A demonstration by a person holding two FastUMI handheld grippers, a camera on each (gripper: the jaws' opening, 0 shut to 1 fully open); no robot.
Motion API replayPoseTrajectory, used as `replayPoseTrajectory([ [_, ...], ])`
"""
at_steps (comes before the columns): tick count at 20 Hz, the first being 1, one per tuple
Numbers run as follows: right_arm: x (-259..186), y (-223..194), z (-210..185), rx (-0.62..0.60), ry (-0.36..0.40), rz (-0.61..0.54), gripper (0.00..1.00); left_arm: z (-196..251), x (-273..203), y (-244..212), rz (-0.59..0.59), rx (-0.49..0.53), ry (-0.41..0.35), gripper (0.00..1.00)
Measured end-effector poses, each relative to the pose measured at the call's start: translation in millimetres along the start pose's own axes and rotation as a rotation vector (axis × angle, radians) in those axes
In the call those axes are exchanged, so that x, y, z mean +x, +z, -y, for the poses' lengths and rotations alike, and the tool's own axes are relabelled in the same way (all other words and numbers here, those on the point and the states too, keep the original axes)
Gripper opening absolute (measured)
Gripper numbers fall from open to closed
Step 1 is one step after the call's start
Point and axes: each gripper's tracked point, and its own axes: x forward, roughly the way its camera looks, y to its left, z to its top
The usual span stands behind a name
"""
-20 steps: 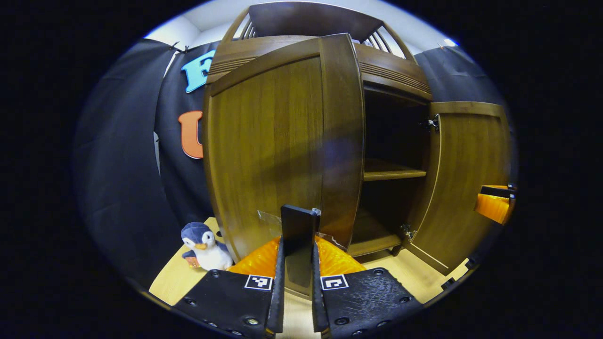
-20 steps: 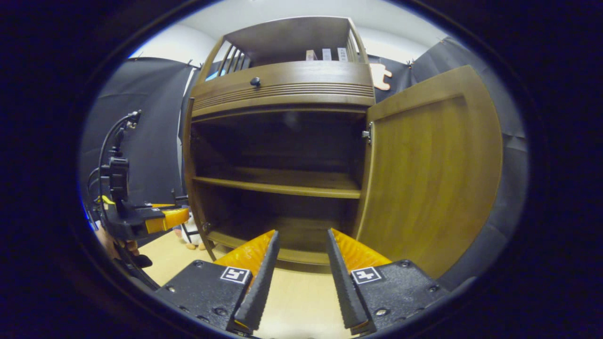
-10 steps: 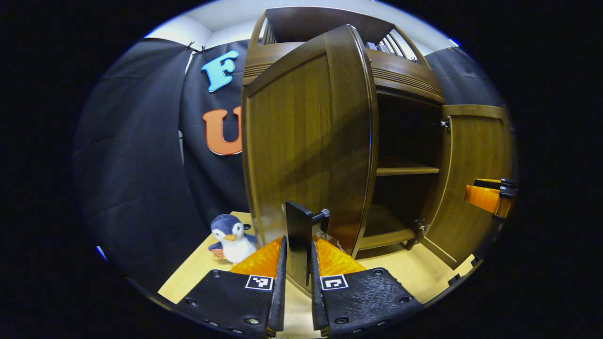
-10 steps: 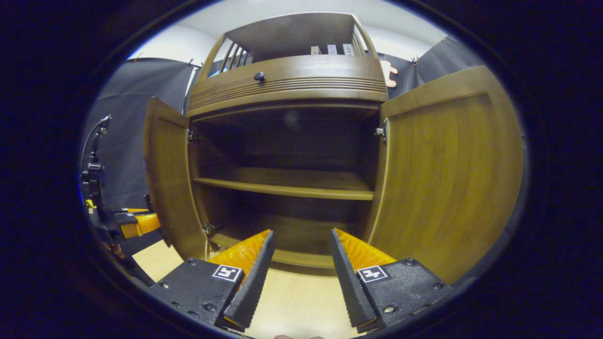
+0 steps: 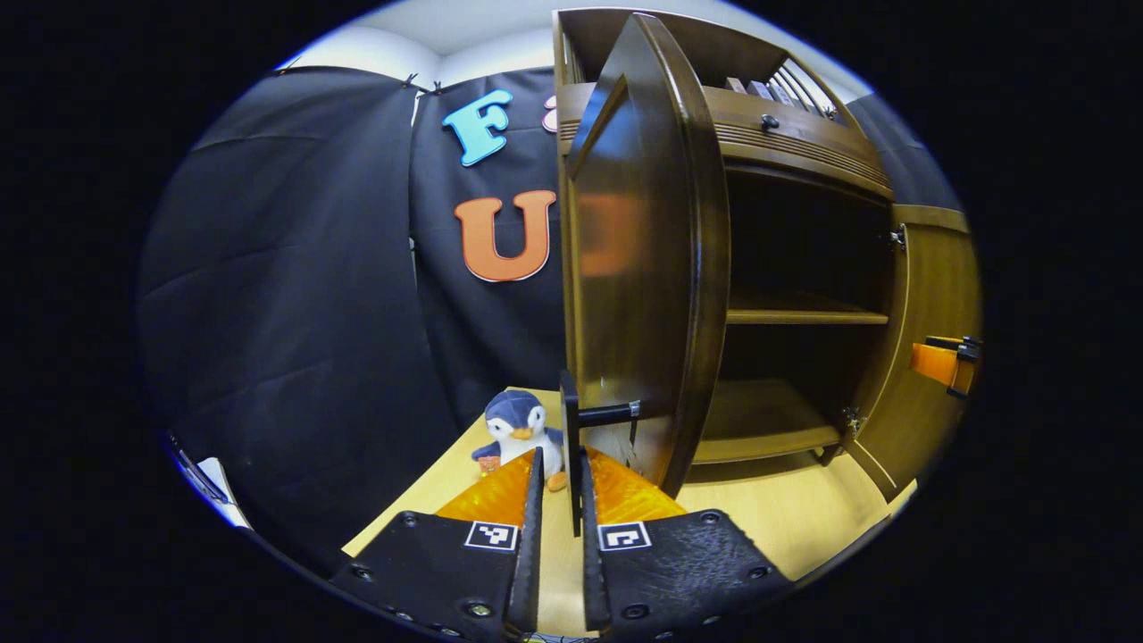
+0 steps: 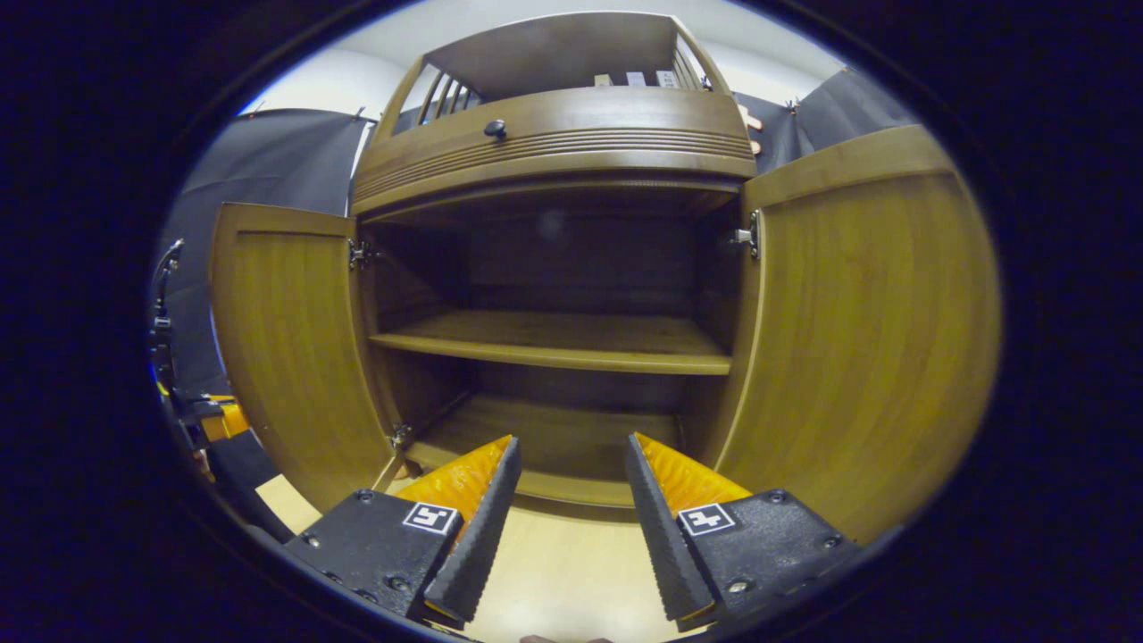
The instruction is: Open the right door of the double-door shoe cabinet with the right hand, and open the left door with the left hand.
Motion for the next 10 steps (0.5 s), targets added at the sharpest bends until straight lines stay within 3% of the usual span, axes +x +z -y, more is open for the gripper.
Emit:
replayPoseTrajectory([
  [5, 5.5, 0.5, -14.6, -0.012, 0.022, -0.009, 0.8, -13.3, -3.3, -7.2, -0.022, 0.016, -0.021, 0.16],
  [6, 6.4, 2.4, -16.4, -0.012, 0.025, -0.007, 0.76, -20.8, -6.7, -8.3, -0.023, 0.015, -0.008, 0.17],
  [10, 9.1, 4.5, -26.1, -0.019, 0.045, -0.006, 0.8, -47.1, -22.3, -18.2, -0.027, -0.002, 0.054, 0.18],
])
